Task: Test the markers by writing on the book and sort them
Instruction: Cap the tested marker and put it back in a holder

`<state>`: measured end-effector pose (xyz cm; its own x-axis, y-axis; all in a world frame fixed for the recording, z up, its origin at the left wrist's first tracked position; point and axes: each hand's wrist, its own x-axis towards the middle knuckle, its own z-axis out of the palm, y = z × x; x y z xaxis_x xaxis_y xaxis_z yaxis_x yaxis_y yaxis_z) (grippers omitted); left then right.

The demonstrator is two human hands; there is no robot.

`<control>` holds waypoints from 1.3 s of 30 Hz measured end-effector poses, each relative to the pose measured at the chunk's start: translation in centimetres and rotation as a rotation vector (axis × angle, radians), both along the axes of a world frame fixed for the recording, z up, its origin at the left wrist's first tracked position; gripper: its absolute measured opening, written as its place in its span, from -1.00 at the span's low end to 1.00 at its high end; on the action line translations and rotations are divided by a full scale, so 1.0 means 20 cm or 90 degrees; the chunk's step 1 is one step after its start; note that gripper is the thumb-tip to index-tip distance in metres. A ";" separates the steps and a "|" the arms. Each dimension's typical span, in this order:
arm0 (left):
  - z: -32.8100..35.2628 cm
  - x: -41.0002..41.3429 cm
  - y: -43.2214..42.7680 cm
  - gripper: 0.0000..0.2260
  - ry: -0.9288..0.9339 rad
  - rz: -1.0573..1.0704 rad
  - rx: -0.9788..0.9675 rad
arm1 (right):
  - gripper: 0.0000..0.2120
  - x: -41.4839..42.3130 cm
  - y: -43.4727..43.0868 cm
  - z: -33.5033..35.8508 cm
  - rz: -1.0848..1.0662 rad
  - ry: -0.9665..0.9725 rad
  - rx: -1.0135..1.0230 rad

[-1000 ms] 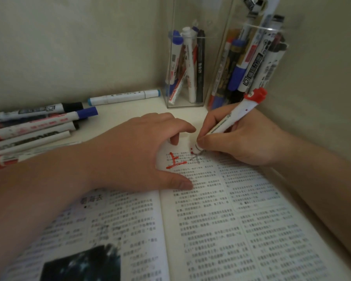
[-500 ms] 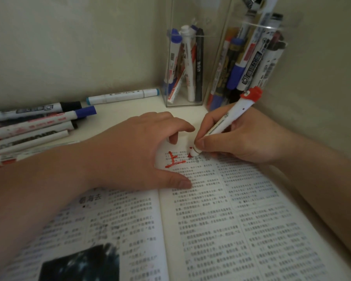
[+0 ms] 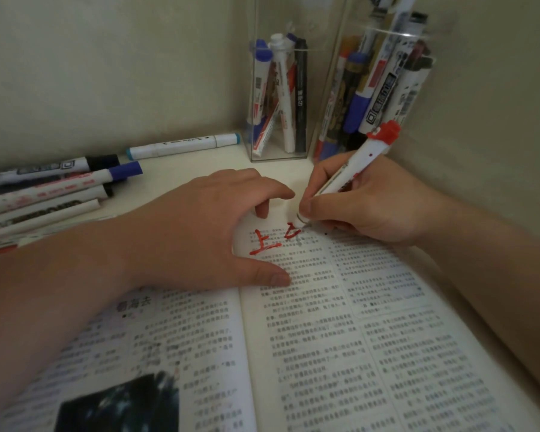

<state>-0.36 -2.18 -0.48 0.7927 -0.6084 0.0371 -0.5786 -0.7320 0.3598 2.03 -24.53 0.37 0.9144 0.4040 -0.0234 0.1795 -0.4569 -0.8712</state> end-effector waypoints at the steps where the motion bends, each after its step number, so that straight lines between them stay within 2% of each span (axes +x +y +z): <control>1: 0.00 0.00 0.00 -0.20 0.000 0.000 0.000 | -0.91 0.00 0.00 0.00 0.003 -0.005 -0.003; 7: 0.00 0.00 0.00 -0.20 0.002 0.000 0.001 | -0.93 -0.02 0.00 0.02 0.083 0.017 -0.010; 11: 0.00 0.00 0.00 -0.20 -0.001 0.001 0.003 | -0.94 0.00 -0.01 0.00 0.036 0.016 0.042; 22: 0.00 0.00 0.00 -0.19 0.003 0.000 0.001 | -0.91 0.01 -0.01 0.00 -0.018 0.000 0.002; 24: 0.00 0.00 0.00 -0.20 0.005 0.002 0.001 | -0.90 0.00 -0.01 0.00 -0.010 -0.009 -0.014; 28: 0.00 0.00 0.00 -0.20 0.002 0.002 0.005 | -0.88 -0.01 -0.01 0.01 0.036 0.017 0.044; 35: 0.00 0.00 0.00 -0.19 0.002 0.000 -0.001 | -0.95 -0.02 0.00 0.01 0.080 -0.004 -0.006; 39: 0.00 0.00 0.00 -0.19 0.005 0.003 -0.002 | -0.90 0.00 -0.02 0.00 0.037 0.026 0.056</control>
